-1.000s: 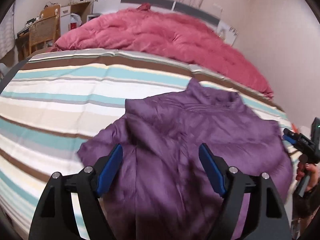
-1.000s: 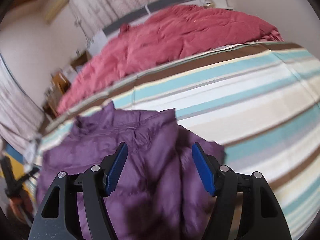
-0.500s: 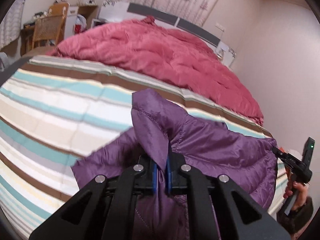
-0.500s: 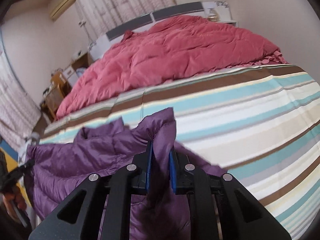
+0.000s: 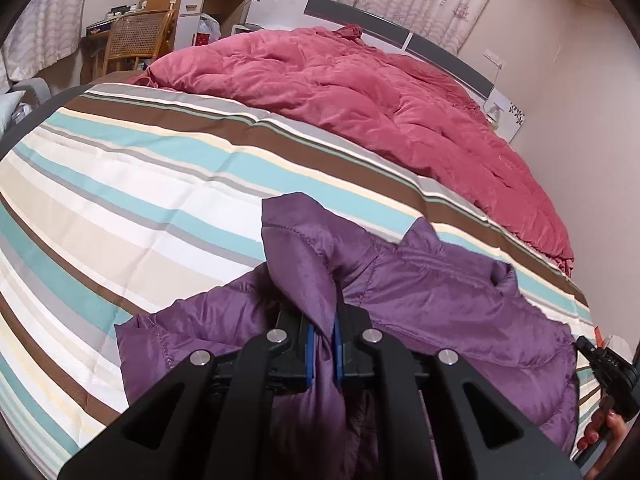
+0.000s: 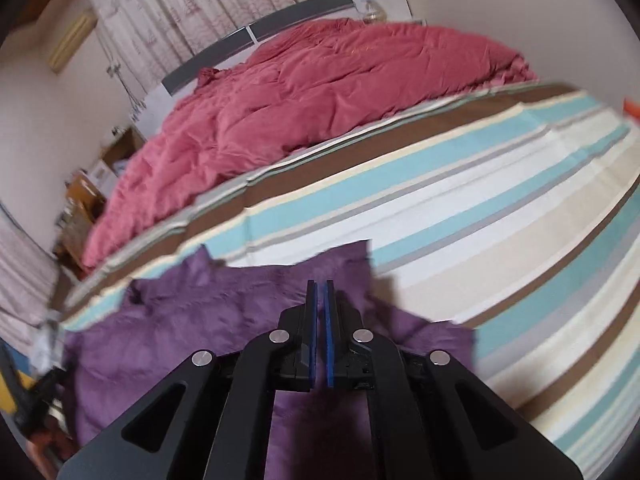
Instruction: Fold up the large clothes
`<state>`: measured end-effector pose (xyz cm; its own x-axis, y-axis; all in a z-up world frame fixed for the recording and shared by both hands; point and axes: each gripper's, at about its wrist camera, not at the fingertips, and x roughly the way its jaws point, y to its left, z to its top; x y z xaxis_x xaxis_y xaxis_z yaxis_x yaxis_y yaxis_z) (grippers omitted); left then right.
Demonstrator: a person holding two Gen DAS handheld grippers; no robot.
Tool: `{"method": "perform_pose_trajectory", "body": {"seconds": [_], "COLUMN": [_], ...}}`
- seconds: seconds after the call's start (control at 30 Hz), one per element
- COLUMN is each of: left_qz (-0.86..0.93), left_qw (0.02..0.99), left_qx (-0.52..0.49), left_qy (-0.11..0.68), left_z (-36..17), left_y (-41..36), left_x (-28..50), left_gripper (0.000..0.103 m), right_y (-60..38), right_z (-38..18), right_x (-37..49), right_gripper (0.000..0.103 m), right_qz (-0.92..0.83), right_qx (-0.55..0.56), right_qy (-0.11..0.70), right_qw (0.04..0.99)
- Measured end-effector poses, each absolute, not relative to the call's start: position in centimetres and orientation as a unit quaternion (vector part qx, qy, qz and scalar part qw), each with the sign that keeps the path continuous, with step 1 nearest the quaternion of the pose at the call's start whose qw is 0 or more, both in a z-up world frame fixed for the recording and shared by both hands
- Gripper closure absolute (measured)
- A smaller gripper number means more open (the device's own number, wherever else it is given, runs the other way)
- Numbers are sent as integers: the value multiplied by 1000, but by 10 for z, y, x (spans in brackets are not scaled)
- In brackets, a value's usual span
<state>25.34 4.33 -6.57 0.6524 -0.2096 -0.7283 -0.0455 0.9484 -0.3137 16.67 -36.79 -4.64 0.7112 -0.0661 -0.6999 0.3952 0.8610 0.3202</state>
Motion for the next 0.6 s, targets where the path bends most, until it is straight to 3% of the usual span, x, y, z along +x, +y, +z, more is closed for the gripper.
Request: {"method": "perform_pose_trajectory", "body": {"seconds": [0.03, 0.07, 0.17, 0.23, 0.5, 0.6], "left_qz": [-46, -43, -34, -25, 14, 23], "left_qw": [895, 895, 899, 903, 902, 900], "left_qx": [-154, -153, -141, -128, -105, -106], "left_qy": [415, 416, 414, 410, 419, 423], "left_z": [-68, -71, -75, -77, -96, -103], "left_y": [43, 43, 39, 37, 32, 35], "left_x": [253, 254, 256, 255, 262, 263], "left_gripper": [96, 96, 96, 95, 91, 85], "right_y": [-369, -371, -369, -361, -309, -322], "right_z": [-48, -50, -53, -53, -69, -92], "right_x": [167, 167, 171, 175, 214, 224], "right_gripper": [42, 36, 57, 64, 64, 64], "right_qz": [-133, -135, -111, -98, -101, -108], "right_qx": [225, 229, 233, 235, 98, 122], "right_qy": [361, 358, 347, 346, 376, 398], "right_qw": [895, 895, 902, 903, 916, 903]}}
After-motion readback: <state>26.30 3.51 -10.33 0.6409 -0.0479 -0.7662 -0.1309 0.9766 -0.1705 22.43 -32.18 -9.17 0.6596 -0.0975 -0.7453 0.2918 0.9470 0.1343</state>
